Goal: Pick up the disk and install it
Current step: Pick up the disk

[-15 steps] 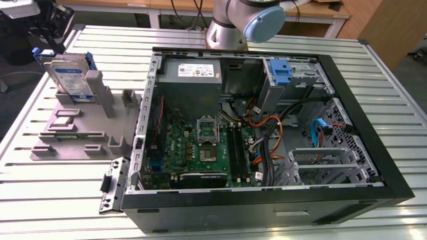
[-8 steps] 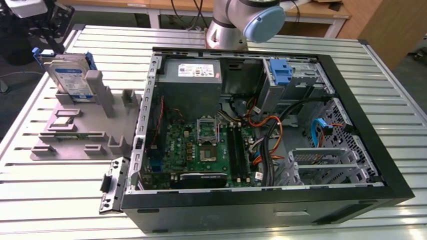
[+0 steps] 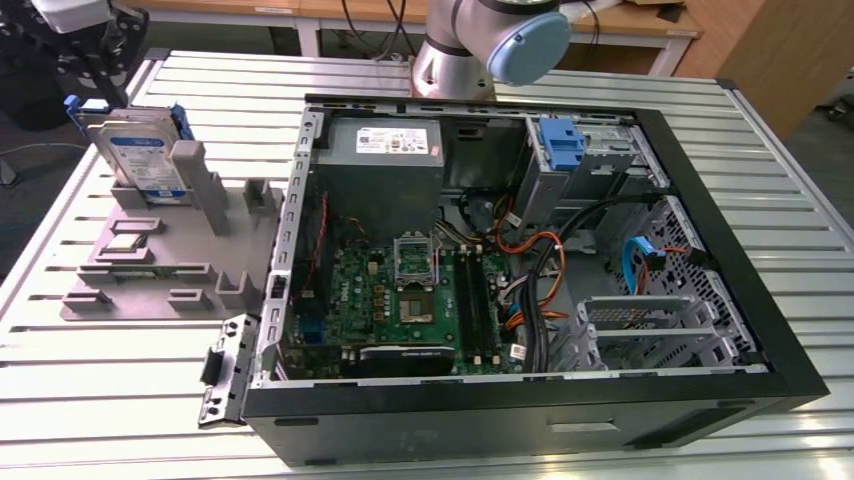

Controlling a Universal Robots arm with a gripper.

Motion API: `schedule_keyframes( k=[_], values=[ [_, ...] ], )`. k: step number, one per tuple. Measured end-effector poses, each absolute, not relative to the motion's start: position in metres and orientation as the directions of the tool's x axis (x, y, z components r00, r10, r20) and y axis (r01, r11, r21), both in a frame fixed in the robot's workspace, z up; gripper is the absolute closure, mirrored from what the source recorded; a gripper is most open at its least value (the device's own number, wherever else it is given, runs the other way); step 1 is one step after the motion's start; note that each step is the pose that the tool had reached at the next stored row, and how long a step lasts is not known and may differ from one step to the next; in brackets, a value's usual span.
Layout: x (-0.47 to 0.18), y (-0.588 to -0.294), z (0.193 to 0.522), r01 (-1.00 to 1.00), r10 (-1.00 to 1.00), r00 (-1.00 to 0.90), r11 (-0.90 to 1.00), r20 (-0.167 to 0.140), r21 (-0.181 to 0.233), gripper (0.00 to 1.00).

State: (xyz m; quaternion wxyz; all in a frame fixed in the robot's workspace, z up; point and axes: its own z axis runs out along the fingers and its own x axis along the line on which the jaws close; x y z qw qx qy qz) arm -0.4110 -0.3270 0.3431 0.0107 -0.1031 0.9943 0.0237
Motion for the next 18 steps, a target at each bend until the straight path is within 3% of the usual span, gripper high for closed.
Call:
schedule_keyframes(
  k=[18],
  values=[
    [-0.4110,-0.3270,0.3417,-0.509,-0.509,-0.860,0.859,-0.026,0.045,0.90]
  ],
)
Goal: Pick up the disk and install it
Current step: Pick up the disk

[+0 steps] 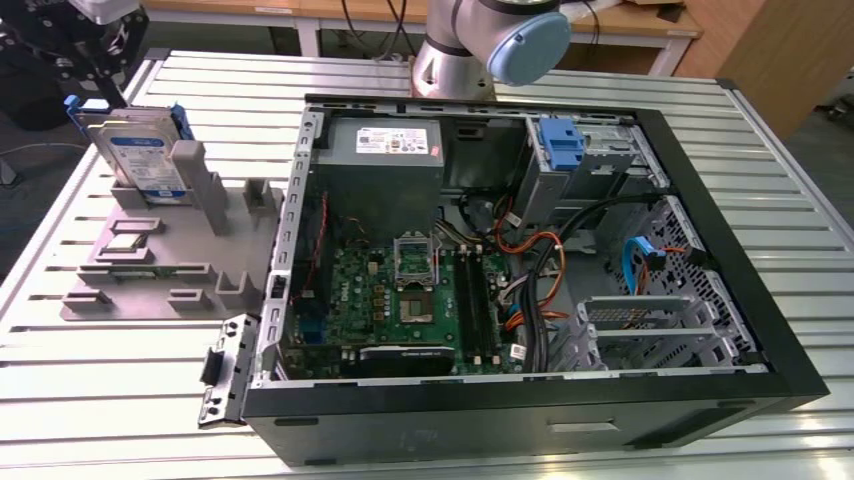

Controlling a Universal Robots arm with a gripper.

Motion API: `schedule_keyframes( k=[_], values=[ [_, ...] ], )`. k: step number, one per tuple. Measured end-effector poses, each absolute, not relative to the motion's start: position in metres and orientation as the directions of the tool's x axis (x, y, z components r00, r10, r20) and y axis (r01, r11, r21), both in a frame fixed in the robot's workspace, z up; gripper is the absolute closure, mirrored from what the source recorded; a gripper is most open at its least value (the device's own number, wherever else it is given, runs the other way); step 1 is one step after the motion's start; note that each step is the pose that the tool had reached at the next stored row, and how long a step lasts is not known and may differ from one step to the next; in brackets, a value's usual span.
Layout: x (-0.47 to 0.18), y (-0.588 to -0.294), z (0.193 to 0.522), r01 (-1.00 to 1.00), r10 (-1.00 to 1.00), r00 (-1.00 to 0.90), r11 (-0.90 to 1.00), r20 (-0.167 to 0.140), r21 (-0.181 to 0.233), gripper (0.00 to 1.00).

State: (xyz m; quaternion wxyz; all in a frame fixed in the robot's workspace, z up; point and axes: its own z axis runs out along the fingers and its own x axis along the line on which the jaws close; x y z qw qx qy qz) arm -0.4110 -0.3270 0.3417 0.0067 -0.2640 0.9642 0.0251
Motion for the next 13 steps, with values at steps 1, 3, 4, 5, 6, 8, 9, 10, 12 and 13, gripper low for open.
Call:
schedule_keyframes(
  k=[1,3,4,5,6,8,9,10,12,13],
  values=[
    [-0.4110,-0.3270,0.3417,-0.525,-0.524,-0.851,0.850,-0.026,0.045,0.90],
    [-0.4110,-0.3270,0.3415,-0.555,-0.555,-0.832,0.831,-0.026,0.045,0.90],
    [-0.4110,-0.3270,0.3415,-0.571,-0.570,-0.821,0.820,-0.026,0.045,0.90],
    [-0.4110,-0.3270,0.3414,-0.585,-0.584,-0.811,0.810,-0.026,0.045,0.90],
    [-0.4110,-0.3270,0.3413,-0.600,-0.599,-0.800,0.799,-0.026,0.045,0.90],
    [-0.4110,-0.3270,0.3411,-0.629,-0.628,-0.778,0.776,-0.026,0.045,0.90],
    [-0.4110,-0.3270,0.3411,-0.643,-0.642,-0.766,0.765,-0.026,0.045,0.90],
    [-0.4110,-0.3270,0.3410,-0.656,-0.656,-0.754,0.753,-0.026,0.045,0.90],
    [-0.4110,-0.3270,0.3409,-0.683,-0.682,-0.730,0.729,-0.026,0.045,0.90],
    [-0.4110,-0.3270,0.3408,-0.697,-0.697,-0.717,0.716,-0.026,0.045,0.90]
  ],
)
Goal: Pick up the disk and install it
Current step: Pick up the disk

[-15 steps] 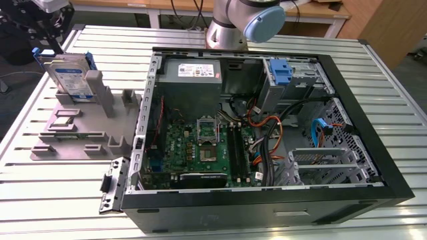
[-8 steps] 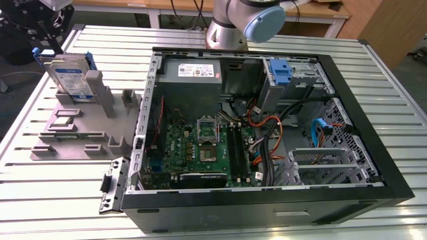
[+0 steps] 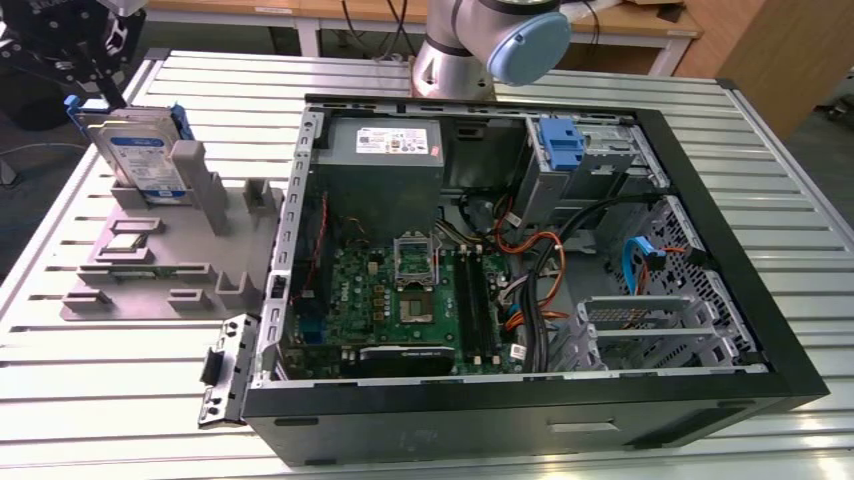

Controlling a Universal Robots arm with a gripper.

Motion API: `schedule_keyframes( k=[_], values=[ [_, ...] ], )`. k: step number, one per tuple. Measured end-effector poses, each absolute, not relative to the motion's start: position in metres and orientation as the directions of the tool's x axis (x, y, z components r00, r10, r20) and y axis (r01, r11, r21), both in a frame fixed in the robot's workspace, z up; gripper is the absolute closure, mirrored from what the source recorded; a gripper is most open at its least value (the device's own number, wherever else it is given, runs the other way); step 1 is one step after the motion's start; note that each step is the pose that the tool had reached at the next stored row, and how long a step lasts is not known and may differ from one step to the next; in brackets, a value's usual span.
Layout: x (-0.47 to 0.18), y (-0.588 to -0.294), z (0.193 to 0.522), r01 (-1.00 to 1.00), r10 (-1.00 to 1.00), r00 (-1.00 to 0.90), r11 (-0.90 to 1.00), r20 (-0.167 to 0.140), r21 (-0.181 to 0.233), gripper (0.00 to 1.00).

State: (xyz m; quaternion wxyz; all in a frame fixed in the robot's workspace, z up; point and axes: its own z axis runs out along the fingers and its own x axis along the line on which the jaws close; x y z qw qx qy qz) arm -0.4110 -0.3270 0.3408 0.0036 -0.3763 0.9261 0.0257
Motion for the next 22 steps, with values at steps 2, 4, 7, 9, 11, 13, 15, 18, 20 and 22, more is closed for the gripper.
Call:
schedule_keyframes(
  k=[2,4,7,9,11,13,15,18,20,22],
  values=[
    [-0.4110,-0.3270,0.3406,-0.722,-0.722,-0.692,0.690,-0.026,0.045,0.90],
    [-0.4110,-0.3270,0.3405,-0.746,-0.746,-0.665,0.664,-0.026,0.045,0.90],
    [-0.4110,-0.3270,0.3403,-0.782,-0.782,-0.623,0.621,-0.026,0.045,0.90],
    [-0.4110,-0.3270,0.3402,-0.804,-0.804,-0.595,0.593,-0.026,0.045,0.90],
    [-0.4110,-0.3270,0.3402,-0.813,-0.813,-0.582,0.580,-0.026,0.045,0.90],
    [-0.4110,-0.3270,0.3402,-0.814,-0.813,-0.581,0.580,-0.026,0.045,0.90],
    [-0.4110,-0.3270,0.3402,-0.814,-0.814,-0.581,0.580,-0.026,0.045,0.90],
    [-0.4110,-0.3270,0.3401,-0.814,-0.814,-0.581,0.579,-0.026,0.045,0.90],
    [-0.4110,-0.3270,0.3402,-0.814,-0.814,-0.581,0.579,-0.026,0.045,0.90],
    [-0.4110,-0.3270,0.3402,-0.814,-0.814,-0.581,0.579,-0.026,0.045,0.90]
  ],
)
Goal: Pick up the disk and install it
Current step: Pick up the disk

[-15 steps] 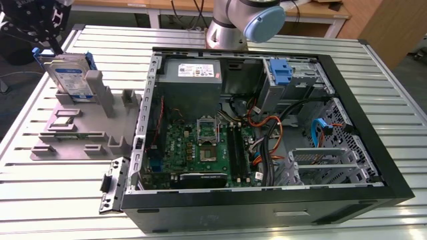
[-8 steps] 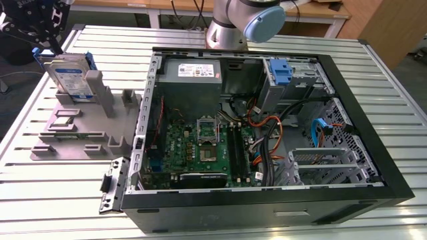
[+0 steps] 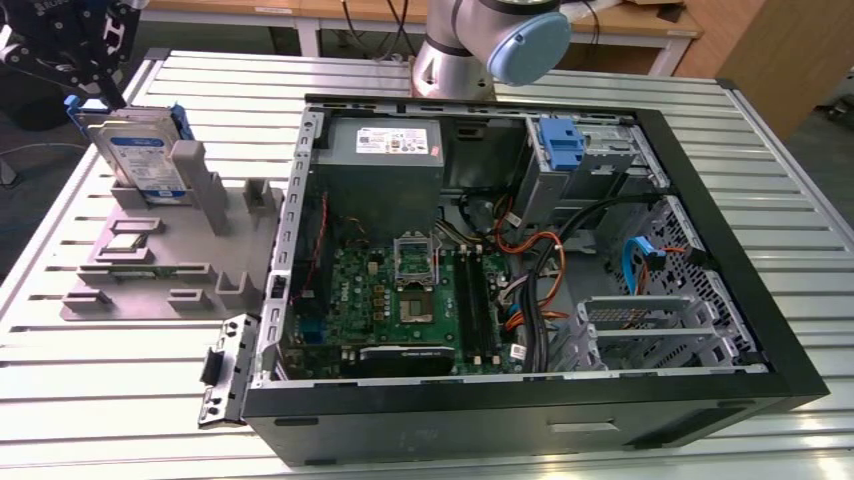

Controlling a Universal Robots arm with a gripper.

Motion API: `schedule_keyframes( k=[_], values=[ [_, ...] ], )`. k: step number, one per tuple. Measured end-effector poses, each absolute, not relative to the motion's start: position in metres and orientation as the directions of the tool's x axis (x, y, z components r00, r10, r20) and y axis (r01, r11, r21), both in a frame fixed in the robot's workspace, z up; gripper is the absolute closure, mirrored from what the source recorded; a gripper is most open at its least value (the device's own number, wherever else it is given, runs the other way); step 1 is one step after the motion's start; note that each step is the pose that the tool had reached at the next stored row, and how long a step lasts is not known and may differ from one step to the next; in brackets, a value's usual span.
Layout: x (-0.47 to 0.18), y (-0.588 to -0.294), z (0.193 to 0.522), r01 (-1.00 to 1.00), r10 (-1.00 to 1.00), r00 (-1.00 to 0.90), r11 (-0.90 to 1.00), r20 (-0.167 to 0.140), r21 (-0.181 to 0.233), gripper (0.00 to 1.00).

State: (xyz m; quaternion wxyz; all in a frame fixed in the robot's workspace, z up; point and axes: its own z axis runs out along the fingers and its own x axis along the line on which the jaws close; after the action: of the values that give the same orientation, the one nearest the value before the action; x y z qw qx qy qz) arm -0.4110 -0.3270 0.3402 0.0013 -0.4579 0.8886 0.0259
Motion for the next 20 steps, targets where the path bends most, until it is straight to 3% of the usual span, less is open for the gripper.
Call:
schedule_keyframes(
  k=[20],
  values=[
    [-0.4110,-0.3253,0.3375,-0.898,-0.898,-0.440,0.438,-0.030,0.047,0.90]
  ],
)
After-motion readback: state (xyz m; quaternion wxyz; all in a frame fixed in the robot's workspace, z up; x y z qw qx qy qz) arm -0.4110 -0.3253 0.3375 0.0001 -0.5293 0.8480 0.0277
